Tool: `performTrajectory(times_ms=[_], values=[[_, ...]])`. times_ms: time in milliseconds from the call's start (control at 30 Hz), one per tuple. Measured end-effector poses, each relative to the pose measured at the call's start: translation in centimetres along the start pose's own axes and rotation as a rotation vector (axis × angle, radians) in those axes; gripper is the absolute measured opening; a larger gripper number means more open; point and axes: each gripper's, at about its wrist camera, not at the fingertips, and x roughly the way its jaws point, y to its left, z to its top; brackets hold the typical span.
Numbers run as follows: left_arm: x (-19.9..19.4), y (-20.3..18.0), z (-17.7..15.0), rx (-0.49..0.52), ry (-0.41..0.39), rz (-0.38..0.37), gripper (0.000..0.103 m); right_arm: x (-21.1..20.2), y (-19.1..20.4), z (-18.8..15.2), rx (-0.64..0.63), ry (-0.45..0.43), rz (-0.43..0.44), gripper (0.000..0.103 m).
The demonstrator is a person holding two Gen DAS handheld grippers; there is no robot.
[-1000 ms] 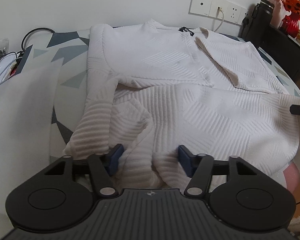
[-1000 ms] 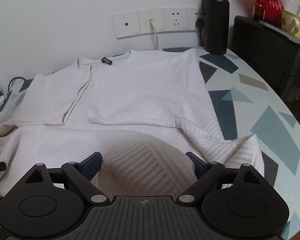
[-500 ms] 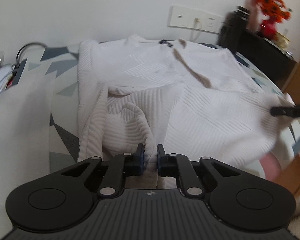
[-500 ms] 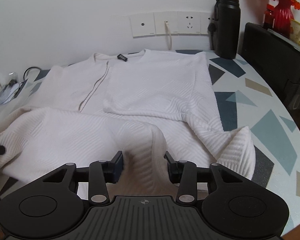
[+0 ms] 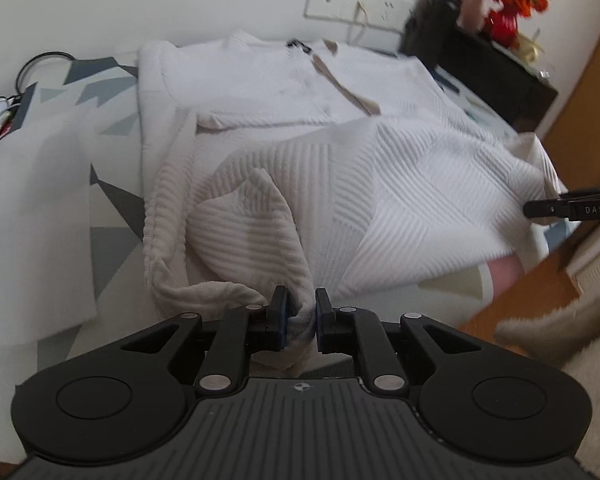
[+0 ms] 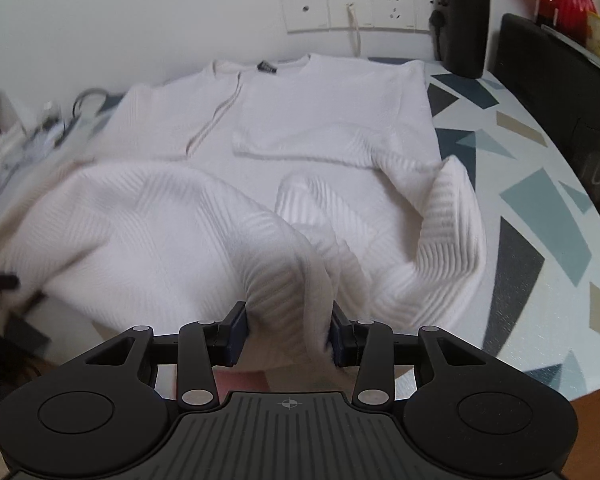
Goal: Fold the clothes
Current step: 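Lift the sweater hem with both grippers and pull it off the bed edge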
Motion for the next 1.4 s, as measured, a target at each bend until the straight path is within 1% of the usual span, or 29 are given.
performTrajectory(times_ms=[33, 100, 133, 167, 200, 233, 300, 333, 367, 433, 533, 600, 667, 700, 733, 767, 800, 833, 867, 933, 967, 1000, 1033, 1167, 1267, 1400], values=[[0.1, 0.1, 0.1, 0.005, 0.008, -0.002, 0.017, 0.0, -0.1, -0.1, 0.005, 0.007, 0.002, 0.037], [0.1, 0.1, 0.2, 0.018, 0.016, -0.001, 0.028, -0.3, -0.3, -0.2, 0.024, 0.016, 0.013, 0.041], [0.0, 0.1, 0.3, 0.023, 0.011, 0.009, 0.041, -0.5, -0.4, -0.1, 0.029, 0.016, 0.017, 0.043], [-0.1, 0.1, 0.5, 0.026, 0.004, 0.016, 0.05, -0.9, -0.5, 0.2, 0.031, 0.013, 0.019, 0.044], [-0.2, 0.2, 0.8, 0.022, -0.008, 0.014, 0.052, -1.2, -0.6, 0.4, 0.033, 0.01, 0.02, 0.046], [-0.3, 0.3, 1.1, 0.012, -0.019, 0.007, 0.054, -1.6, -0.6, 0.6, 0.034, 0.006, 0.022, 0.05], [-0.5, 0.7, 1.9, -0.028, -0.043, -0.012, 0.056, -2.5, -0.9, 1.4, 0.041, -0.019, 0.034, 0.055], [-0.6, 1.0, 2.2, -0.052, -0.057, -0.02, 0.058, -3.1, -1.1, 1.9, 0.049, -0.04, 0.038, 0.058], [-0.6, 1.3, 2.6, -0.077, -0.07, -0.029, 0.06, -3.6, -1.4, 2.5, 0.062, -0.063, 0.042, 0.06], [-0.4, 2.0, 3.4, -0.137, -0.091, -0.046, 0.061, -4.5, -2.1, 3.7, 0.093, -0.109, 0.05, 0.065], [0.5, 3.1, 4.5, -0.234, -0.101, -0.055, 0.062, -4.0, -3.4, 5.4, 0.172, -0.15, 0.056, 0.068], [1.7, 3.6, 4.8, -0.288, -0.085, -0.04, 0.062, -2.4, -3.7, 6.1, 0.216, -0.136, 0.045, 0.067], [2.8, 4.0, 5.1, -0.337, -0.068, -0.026, 0.062, -0.1, -3.8, 6.2, 0.246, -0.098, 0.039, 0.066], [3.3, 4.1, 5.0, -0.364, -0.065, -0.03, 0.062, 1.1, -3.8, 6.2, 0.261, -0.073, 0.04, 0.064], [3.7, 4.3, 5.0, -0.39, -0.062, -0.034, 0.061, 2.2, -3.7, 6.0, 0.275, -0.046, 0.047, 0.062], [4.0, 4.3, 4.9, -0.412, -0.06, -0.042, 0.055, 3.0, -3.6, 5.7, 0.28, -0.025, 0.057, 0.06], [4.1, 4.1, 4.9, -0.411, -0.06, -0.054, 0.047, 3.6, -3.3, 5.3, 0.28, -0.009, 0.066, 0.052], [4.0, 3.7, 4.8, -0.388, -0.06, -0.06, 0.031, 3.8, -3.0, 4.8, 0.273, -0.001, 0.071, 0.041], [3.7, 3.1, 4.8, -0.354, -0.064, -0.058, 0.022, 3.7, -2.7, 4.3, 0.26, -0.001, 0.074, 0.038], [2.4, 1.7, 4.5, -0.251, -0.078, -0.032, 0.015, 2.8, -2.2, 3.3, 0.244, -0.014, 0.084, 0.026], [1.7, 1.1, 4.2, -0.212, -0.08, -0.027, 0.013, 2.1, -2.2, 2.7, 0.243, -0.022, 0.092, 0.023], [0.9, 0.5, 4.0, -0.174, -0.083, -0.023, 0.012, 1.3, -2.3, 2.1, 0.247, -0.03, 0.102, 0.017], [0.2, -0.1, 3.7, -0.138, -0.084, -0.019, 0.012, 0.5, -2.4, 1.5, 0.25, -0.038, 0.113, 0.014], [-2.5, -2.1, 1.7, -0.029, -0.073, 0.033, 0.011, -2.8, -3.8, -1.2, 0.288, -0.061, 0.131, 0.012], [-3.7, -3.4, -0.1, -0.001, -0.057, 0.077, 0.011, -4.6, -4.8, -3.6, 0.305, -0.069, 0.143, 0.011], [-4.3, -5.3, -3.0, 0.003, -0.026, 0.127, 0.011, -5.9, -5.4, -6.6, 0.281, -0.051, 0.141, 0.01]])
